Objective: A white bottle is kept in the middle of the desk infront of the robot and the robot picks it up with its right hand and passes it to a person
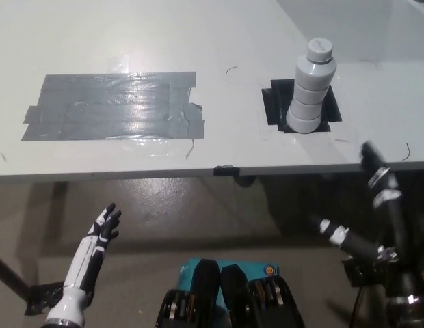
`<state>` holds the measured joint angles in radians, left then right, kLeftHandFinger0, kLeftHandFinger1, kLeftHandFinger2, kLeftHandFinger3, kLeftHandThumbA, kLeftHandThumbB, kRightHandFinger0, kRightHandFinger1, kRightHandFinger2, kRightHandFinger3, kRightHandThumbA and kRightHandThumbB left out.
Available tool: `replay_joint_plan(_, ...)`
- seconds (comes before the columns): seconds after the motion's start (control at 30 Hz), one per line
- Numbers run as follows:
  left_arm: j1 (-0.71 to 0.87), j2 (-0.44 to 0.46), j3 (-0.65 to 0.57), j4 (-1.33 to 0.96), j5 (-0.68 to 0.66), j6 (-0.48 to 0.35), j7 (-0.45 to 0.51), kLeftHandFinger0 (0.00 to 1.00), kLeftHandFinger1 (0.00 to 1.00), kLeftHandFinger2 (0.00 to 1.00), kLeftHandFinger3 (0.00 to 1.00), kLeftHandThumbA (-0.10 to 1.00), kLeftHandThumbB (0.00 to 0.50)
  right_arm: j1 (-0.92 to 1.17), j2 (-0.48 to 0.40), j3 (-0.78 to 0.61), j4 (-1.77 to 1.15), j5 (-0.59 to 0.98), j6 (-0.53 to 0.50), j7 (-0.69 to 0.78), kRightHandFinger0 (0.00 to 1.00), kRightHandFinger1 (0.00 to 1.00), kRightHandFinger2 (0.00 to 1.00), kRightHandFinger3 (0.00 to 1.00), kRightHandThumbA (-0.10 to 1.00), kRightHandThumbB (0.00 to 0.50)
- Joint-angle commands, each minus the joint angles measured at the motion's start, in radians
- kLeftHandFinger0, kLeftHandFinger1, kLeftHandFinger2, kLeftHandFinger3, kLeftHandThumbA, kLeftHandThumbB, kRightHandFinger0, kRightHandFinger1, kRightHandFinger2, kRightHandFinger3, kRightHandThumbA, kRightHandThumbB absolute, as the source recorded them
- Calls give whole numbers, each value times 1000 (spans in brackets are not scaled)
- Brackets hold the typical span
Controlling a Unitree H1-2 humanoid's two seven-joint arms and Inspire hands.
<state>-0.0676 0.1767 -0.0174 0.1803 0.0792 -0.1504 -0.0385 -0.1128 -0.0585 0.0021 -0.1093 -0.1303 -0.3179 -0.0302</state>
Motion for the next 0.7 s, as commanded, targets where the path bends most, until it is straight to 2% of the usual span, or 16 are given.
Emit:
replay_joint_plan(0.0,11,13,-4,-17,4,-60,-11,989,1000,1000,1000,973,179,-106,6,-44,-4,-32,52,-55,1000,1000,1000,1000,1000,323)
replay_joint_plan(0.17,42,5,-10,-30,10,-54,-8,990,1000,1000,1000,970,170,-217,0,-79,93,-12,136,-62,1000,1000,1000,1000,1000,368)
replay_joint_plan(0.23,44,5,-12,-34,12,-46,-8,991,1000,1000,1000,978,165,-284,-3,-93,157,-4,197,-69,1000,1000,1000,1000,1000,341)
replay_joint_plan(0.3,43,9,-11,-35,11,-48,-7,998,1000,1000,1000,982,169,-356,-7,-111,252,28,195,-71,1000,1000,1000,1000,1000,307)
replay_joint_plan(0.33,42,11,-10,-37,11,-49,-7,1000,1000,1000,1000,975,168,-379,-6,-118,282,39,208,-70,1000,1000,1000,1000,1000,308)
replay_joint_plan(0.47,38,15,-7,-40,4,-59,-9,1000,1000,1000,1000,961,166,-494,5,-175,438,158,239,-43,1000,1000,1000,1000,999,377)
replay_joint_plan(0.57,33,12,-5,-45,5,-52,-6,1000,1000,1000,1000,984,183,-562,-6,-192,559,176,215,-29,1000,1000,1000,1000,1000,357)
replay_joint_plan(0.67,30,13,-5,-49,0,-45,-11,1000,1000,1000,1000,998,198,-594,-8,-186,609,148,242,-49,1000,1000,1000,1000,1000,370)
